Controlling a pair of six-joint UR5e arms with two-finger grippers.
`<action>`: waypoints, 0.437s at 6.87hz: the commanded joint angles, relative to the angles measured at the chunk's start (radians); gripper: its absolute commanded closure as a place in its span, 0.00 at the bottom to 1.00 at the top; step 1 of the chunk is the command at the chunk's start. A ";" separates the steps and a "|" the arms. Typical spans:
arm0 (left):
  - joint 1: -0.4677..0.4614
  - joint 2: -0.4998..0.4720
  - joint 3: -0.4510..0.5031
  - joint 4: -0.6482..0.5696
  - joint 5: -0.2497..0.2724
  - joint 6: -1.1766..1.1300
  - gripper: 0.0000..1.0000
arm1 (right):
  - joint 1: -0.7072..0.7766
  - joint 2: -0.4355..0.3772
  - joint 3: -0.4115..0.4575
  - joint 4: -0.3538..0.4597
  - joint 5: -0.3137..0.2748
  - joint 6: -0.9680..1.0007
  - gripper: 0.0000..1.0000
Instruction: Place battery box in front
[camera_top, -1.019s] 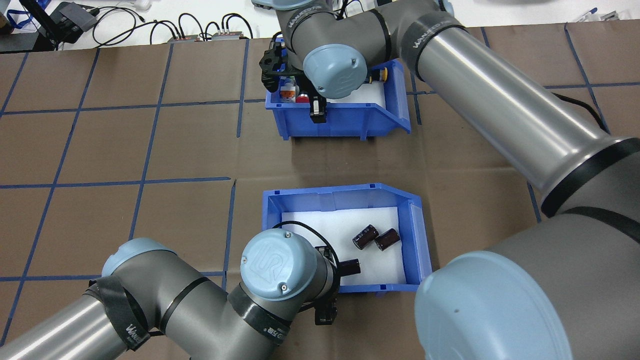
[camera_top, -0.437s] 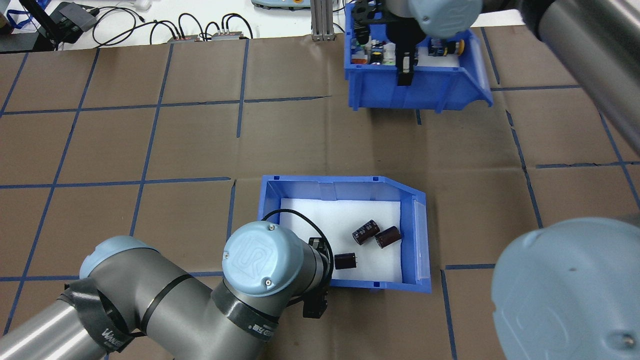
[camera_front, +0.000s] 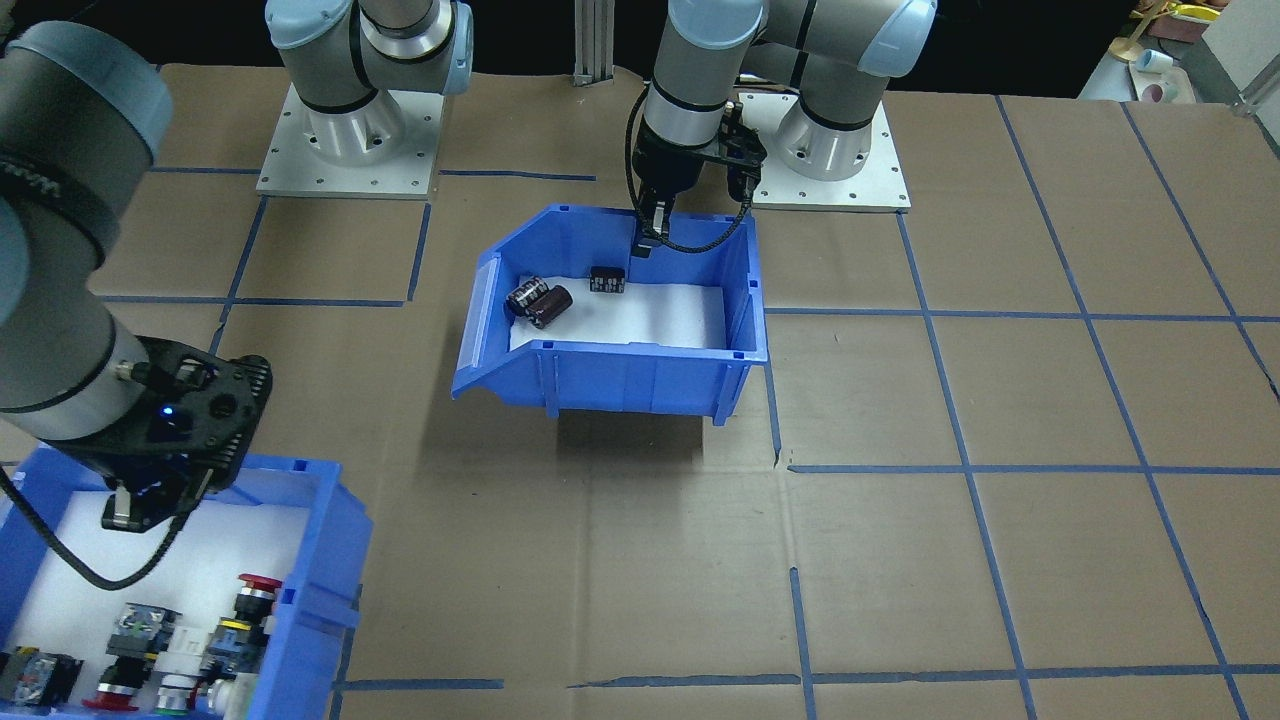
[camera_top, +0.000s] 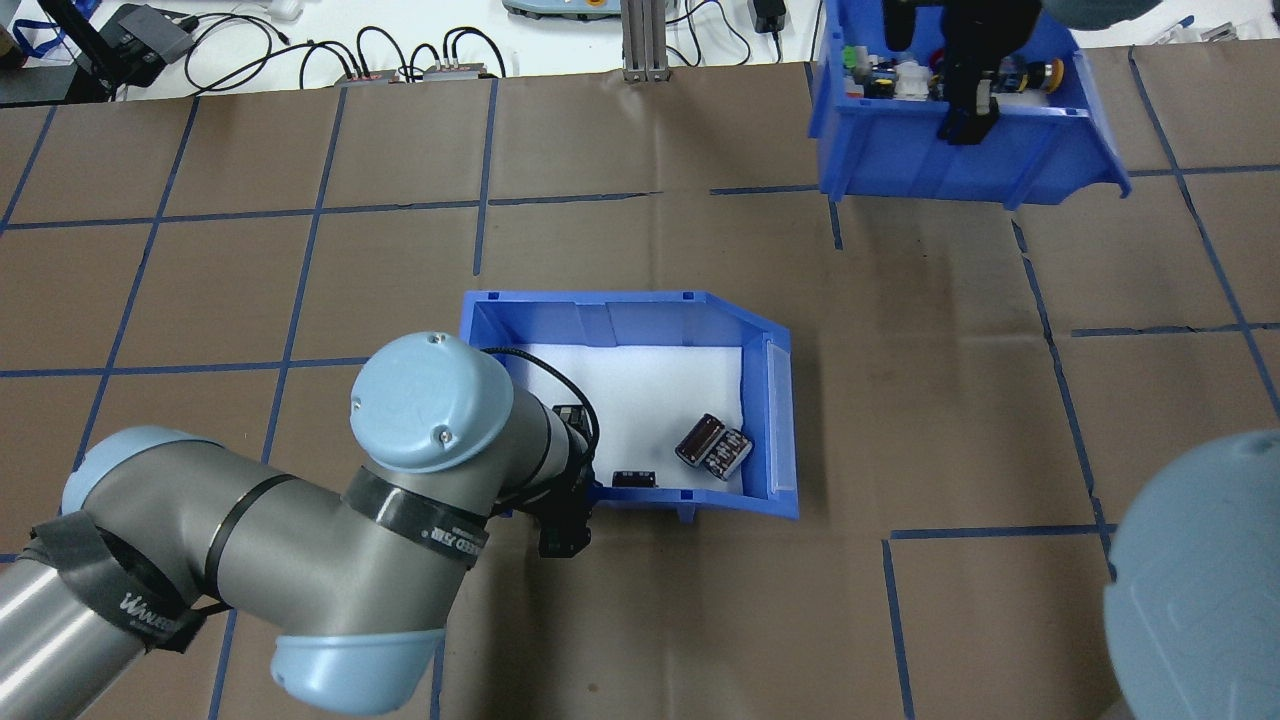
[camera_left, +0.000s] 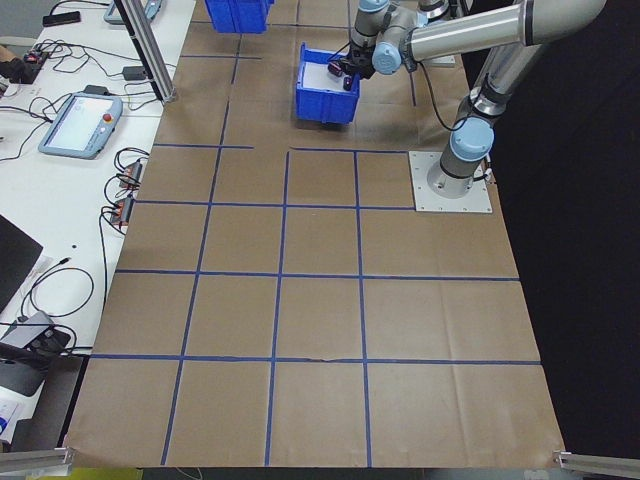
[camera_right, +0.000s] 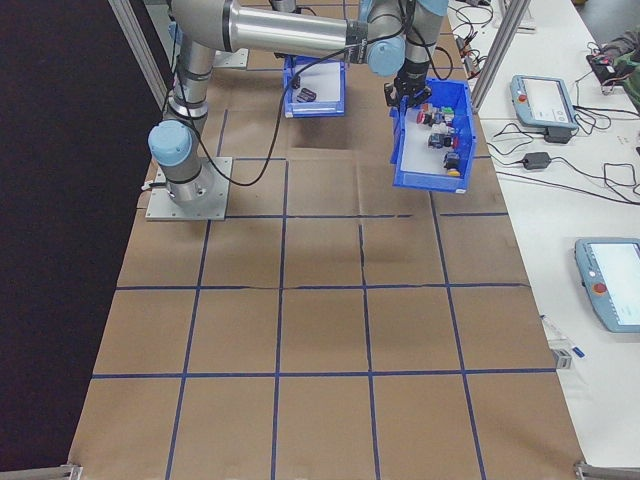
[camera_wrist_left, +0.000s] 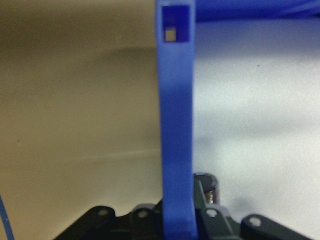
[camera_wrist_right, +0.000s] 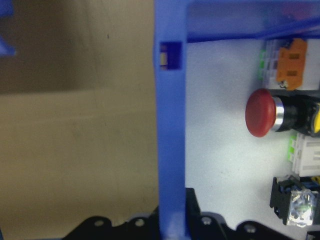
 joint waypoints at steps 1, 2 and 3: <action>0.074 -0.133 0.141 -0.006 0.003 0.050 1.00 | -0.130 -0.114 0.173 -0.049 0.006 -0.119 0.96; 0.075 -0.216 0.233 -0.004 0.001 0.048 1.00 | -0.151 -0.162 0.277 -0.135 0.003 -0.180 0.96; 0.075 -0.320 0.342 -0.004 0.001 0.047 1.00 | -0.154 -0.214 0.375 -0.228 0.000 -0.200 0.96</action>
